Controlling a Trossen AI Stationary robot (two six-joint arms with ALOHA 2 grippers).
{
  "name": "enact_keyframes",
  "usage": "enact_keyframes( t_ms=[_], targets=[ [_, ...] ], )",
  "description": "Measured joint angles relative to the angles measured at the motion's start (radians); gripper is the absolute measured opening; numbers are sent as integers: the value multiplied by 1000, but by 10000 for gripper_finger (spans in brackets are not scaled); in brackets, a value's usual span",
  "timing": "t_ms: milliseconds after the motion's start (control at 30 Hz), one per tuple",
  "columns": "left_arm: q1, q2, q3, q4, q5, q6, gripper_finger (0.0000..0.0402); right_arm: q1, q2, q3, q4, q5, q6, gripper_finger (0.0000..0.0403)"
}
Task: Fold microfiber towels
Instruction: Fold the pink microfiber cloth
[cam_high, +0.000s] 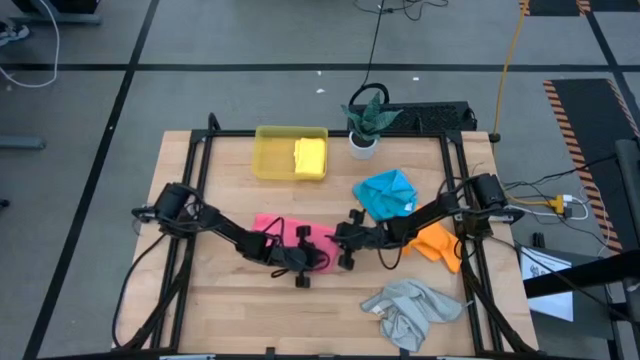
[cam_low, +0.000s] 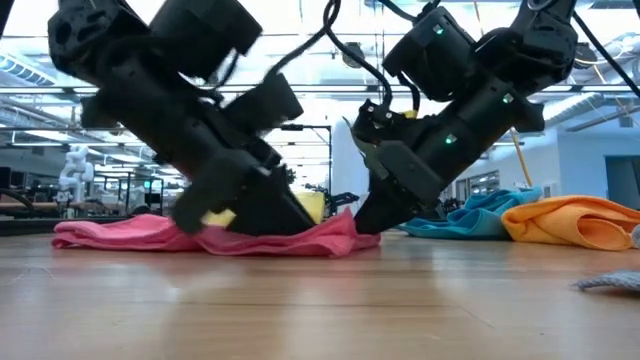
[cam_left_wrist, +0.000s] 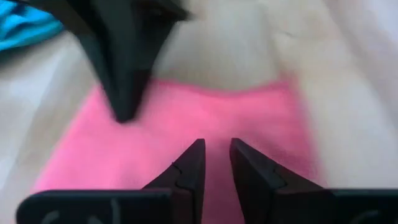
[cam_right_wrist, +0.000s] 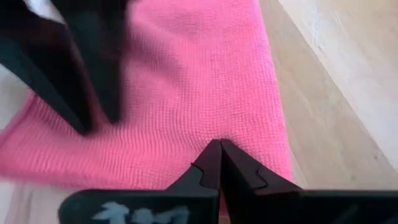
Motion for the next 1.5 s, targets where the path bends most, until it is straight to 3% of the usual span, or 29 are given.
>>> enact_keyframes(
  t_ms=[167,367,500,667,800,967,1067,1200,1300,1400,1500],
  targets=[
    [-47,-113,0,-44,12,1,81,-3,-56,-19,-21,17,-13,0],
    [-92,-238,0,-246,-179,-50,81,10,-101,-25,-8,-40,-20,0],
    [-77,-290,1,-545,-382,-260,81,31,-103,-25,10,-128,-21,0],
    [4,-292,-11,-891,-445,-575,81,49,-99,-25,28,-124,-20,0],
    [76,-279,-88,-903,-454,-628,81,45,-99,-24,23,-103,-8,0],
    [127,-283,-166,-900,-383,-642,81,15,-99,-45,12,-67,-6,0],
    [113,-287,-179,-904,-374,-670,81,-25,-99,-74,11,-67,-7,0],
    [61,-312,-164,-937,-285,-688,81,-104,-100,-106,14,-62,-8,0],
    [6,-359,-143,-946,-214,-705,81,-149,-99,-111,16,61,-48,0],
    [-43,-431,-125,-921,-257,-709,81,-170,-111,-112,59,158,-97,0],
    [-81,-488,-124,-921,-352,-715,81,-157,-129,-111,153,96,-101,0]
  ],
)
